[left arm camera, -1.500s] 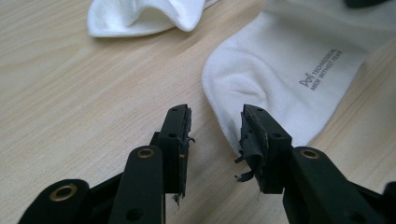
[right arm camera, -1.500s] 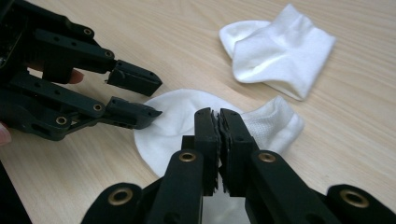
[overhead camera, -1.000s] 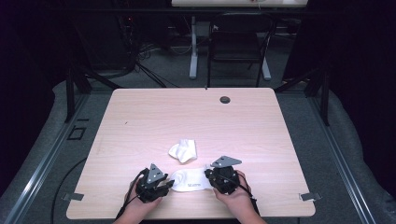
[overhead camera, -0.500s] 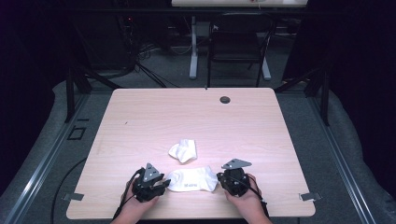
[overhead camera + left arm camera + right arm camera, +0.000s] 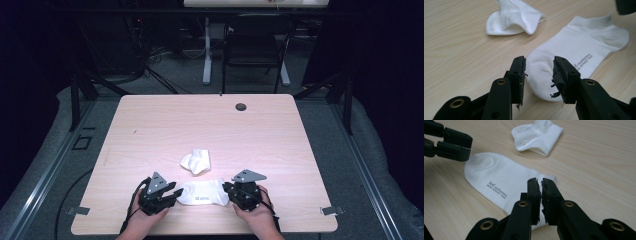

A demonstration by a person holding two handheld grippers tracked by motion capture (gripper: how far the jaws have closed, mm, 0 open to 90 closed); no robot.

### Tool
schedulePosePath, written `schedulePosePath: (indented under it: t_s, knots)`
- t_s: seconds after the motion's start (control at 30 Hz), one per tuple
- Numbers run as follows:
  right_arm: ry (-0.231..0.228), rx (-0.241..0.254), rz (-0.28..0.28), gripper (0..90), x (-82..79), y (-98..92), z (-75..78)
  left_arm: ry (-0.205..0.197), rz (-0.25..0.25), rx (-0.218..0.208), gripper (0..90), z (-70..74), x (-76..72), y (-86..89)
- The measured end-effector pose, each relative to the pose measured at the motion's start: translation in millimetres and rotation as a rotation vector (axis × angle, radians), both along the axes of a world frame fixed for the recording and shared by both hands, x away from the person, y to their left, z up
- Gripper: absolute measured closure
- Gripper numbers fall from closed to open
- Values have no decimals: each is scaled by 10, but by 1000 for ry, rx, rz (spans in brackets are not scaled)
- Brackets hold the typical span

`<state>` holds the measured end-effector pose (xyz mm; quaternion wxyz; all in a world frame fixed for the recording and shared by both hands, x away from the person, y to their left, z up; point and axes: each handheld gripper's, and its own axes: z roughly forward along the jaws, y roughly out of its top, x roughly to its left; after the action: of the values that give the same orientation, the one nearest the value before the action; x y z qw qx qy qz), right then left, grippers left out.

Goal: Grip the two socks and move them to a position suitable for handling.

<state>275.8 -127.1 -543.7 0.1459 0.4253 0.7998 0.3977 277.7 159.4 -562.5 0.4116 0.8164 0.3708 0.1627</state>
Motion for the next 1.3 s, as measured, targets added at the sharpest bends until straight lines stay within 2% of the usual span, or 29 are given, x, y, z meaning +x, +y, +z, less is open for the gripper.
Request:
schedulePosePath:
  t_s: [0.07,0.13,0.23,0.3,0.33,0.47,0.67,0.73,1.0,1.17,1.3]
  knots:
    - [2,-3,5,847,9,34,-22,0,-12,-1,613,-11,3,-23]
    - [15,-39,21,847,32,85,-78,14,-37,22,611,-56,10,-80]
    - [37,-64,23,847,51,93,-132,24,-46,35,611,-103,9,-112]
    - [30,-64,17,847,55,95,-158,28,-50,43,612,-113,7,-118]
    - [35,-88,10,842,60,84,-182,32,-60,60,612,-128,10,-120]
    - [61,-106,-5,840,85,48,-224,45,-53,74,612,-164,20,-112]
    - [82,-106,-23,840,110,20,-272,62,-52,75,610,-184,33,-91]
    - [86,-120,-21,847,113,13,-277,61,-52,78,612,-184,29,-89]
    - [88,-123,-18,889,81,12,-295,77,-53,76,614,-180,23,-38]
    - [105,-126,13,897,19,24,-287,84,-52,78,613,-175,-6,4]
    - [98,-130,22,899,-3,43,-289,91,-48,74,614,-175,-23,26]
